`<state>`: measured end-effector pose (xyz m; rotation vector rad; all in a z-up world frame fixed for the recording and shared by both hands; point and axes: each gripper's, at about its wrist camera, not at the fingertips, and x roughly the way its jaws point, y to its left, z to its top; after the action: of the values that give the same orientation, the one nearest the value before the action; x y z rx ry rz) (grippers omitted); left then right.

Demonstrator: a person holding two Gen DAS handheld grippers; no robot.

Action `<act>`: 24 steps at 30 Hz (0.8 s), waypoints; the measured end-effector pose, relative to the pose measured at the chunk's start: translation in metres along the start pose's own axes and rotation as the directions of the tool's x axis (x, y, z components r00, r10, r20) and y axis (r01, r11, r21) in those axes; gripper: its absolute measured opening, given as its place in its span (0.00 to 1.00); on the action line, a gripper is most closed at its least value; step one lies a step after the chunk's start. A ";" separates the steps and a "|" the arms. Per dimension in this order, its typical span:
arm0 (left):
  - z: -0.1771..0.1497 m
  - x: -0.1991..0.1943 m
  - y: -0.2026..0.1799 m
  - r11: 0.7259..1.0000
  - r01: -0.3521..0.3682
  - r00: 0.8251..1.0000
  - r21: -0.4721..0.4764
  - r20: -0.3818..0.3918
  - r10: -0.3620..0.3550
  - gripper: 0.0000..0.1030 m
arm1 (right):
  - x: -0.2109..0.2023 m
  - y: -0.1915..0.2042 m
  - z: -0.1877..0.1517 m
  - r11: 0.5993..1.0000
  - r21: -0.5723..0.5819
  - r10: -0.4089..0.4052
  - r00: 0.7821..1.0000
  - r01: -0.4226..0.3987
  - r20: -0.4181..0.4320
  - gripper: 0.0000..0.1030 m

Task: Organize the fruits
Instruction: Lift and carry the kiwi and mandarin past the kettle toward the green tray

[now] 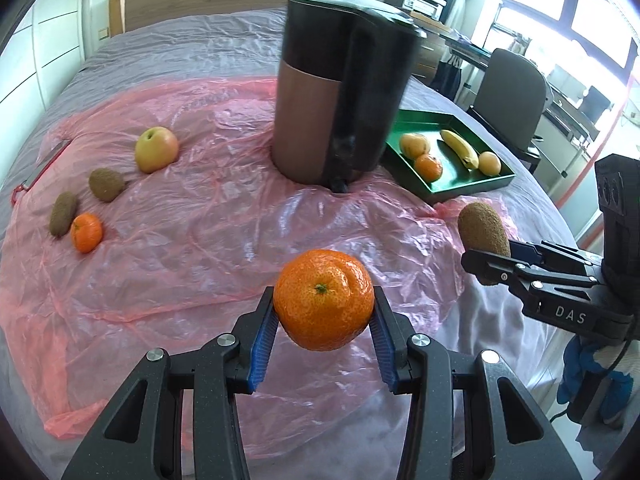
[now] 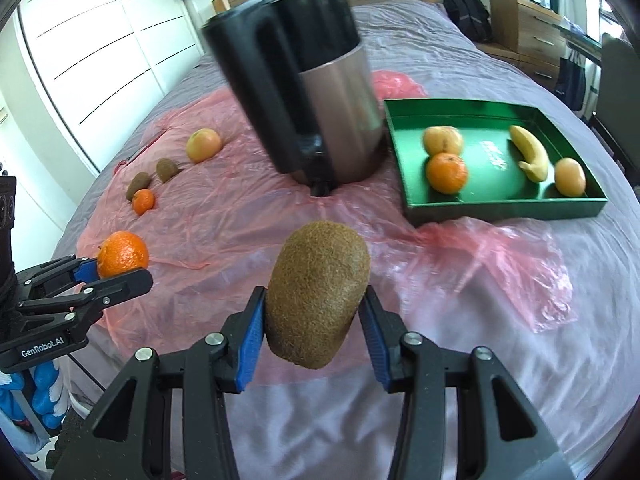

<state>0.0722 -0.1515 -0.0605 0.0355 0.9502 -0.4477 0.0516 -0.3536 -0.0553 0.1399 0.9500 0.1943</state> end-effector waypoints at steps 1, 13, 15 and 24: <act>0.002 0.002 -0.006 1.000 0.006 1.000 0.009 -0.004 -0.006 0.38 | -0.002 -0.008 -0.001 1.000 0.013 -0.007 1.000 0.007 0.004 0.37; 0.023 0.031 -0.065 0.992 0.073 0.997 0.100 -0.043 -0.069 0.38 | -0.019 -0.092 0.006 0.992 0.094 -0.091 0.995 0.087 0.041 0.37; 0.028 0.037 -0.074 0.990 0.087 0.995 0.113 -0.048 -0.082 0.38 | -0.019 -0.103 0.009 0.990 0.103 -0.102 0.994 0.096 0.046 0.37; 0.067 0.068 -0.120 0.974 0.143 0.989 0.173 -0.055 -0.136 0.38 | -0.016 -0.145 0.038 0.985 0.110 -0.138 0.987 0.129 0.077 0.37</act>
<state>0.1122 -0.2997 -0.0556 0.1406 0.9565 -0.6632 0.0883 -0.4995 -0.0503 0.1787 0.8822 0.0140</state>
